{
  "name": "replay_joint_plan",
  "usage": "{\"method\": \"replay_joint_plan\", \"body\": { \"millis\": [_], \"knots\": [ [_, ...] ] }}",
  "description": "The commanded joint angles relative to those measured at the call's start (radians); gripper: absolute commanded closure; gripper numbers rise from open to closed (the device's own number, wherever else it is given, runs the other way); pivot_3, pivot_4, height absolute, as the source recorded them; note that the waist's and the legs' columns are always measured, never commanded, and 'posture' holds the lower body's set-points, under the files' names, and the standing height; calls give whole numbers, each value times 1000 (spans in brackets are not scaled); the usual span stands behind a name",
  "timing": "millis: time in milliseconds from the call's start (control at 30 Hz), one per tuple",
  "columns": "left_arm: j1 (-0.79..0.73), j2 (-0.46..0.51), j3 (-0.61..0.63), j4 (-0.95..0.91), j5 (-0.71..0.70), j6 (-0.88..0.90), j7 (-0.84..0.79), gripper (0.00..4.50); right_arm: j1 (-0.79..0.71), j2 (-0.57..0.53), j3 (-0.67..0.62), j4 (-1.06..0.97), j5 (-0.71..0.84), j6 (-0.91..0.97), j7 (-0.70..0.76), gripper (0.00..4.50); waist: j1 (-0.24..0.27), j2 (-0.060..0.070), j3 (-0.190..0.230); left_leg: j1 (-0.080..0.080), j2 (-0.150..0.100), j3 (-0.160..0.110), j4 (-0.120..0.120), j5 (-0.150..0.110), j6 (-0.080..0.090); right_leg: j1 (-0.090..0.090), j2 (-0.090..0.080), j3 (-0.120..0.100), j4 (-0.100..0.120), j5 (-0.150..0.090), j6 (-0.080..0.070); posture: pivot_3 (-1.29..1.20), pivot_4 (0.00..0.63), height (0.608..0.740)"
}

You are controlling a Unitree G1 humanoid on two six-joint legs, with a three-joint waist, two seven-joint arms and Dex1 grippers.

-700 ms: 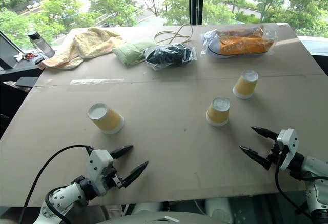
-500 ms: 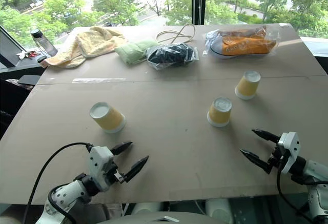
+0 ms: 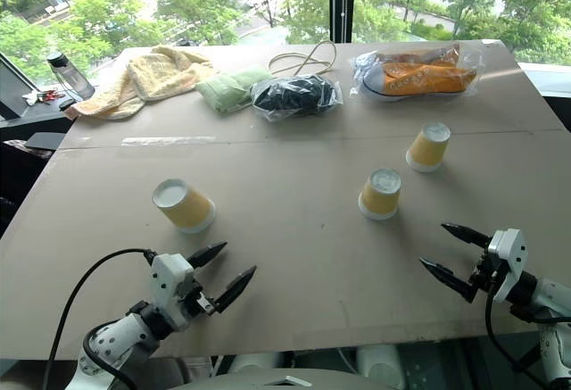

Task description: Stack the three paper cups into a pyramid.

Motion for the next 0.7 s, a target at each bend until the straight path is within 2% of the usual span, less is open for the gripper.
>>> {"method": "replay_joint_plan", "body": {
  "millis": [33, 133, 267, 367, 467, 700],
  "knots": [
    [65, -43, 44, -55, 39, -78, 76, 102, 32, -12, -1, -97, 35, 3, 43, 0, 0, 0, 0, 0, 0, 0, 0, 0, 0, 0, 0, 0, 0, 0, 0, 0, 150, 740],
    [141, -99, 94, -134, 6, -104, 133, 102, 59, -17, 11, -209, 74, 54, 47, 0, -4, -4, 2, 0, 1, 0, 0, 0, 0, 0, -1, 0, 0, 0, 0, 0, 150, 740],
    [168, -175, 177, -180, 64, -151, 249, 102, 80, -15, 31, -375, 133, 136, 20, 0, 2, -6, 4, -1, 1, -1, 0, 0, 0, 0, -3, 0, -1, -2, -3, 0, 150, 740],
    [118, -204, 214, -171, 108, -160, 323, 102, 77, -11, 51, -479, 179, 198, -14, 0, 8, -7, 4, -1, 1, -1, 1, 0, 0, 0, 1, -1, -1, -2, -3, 0, 150, 740],
    [13, -194, 228, -133, 138, -135, 368, 102, 39, -6, 74, -534, 192, 225, -41, 0, 19, -9, 5, -1, 0, -1, 1, 0, 0, 0, 2, -1, -1, -1, -2, 0, 150, 740],
    [-180, -129, 205, -48, 118, -70, 346, 102, 1, 5, 80, -553, 193, 243, -69, 0, 21, -10, 4, -1, 0, -2, 2, 0, 0, 0, 3, -4, 0, 1, 1, 0, 150, 740]
  ]
}}
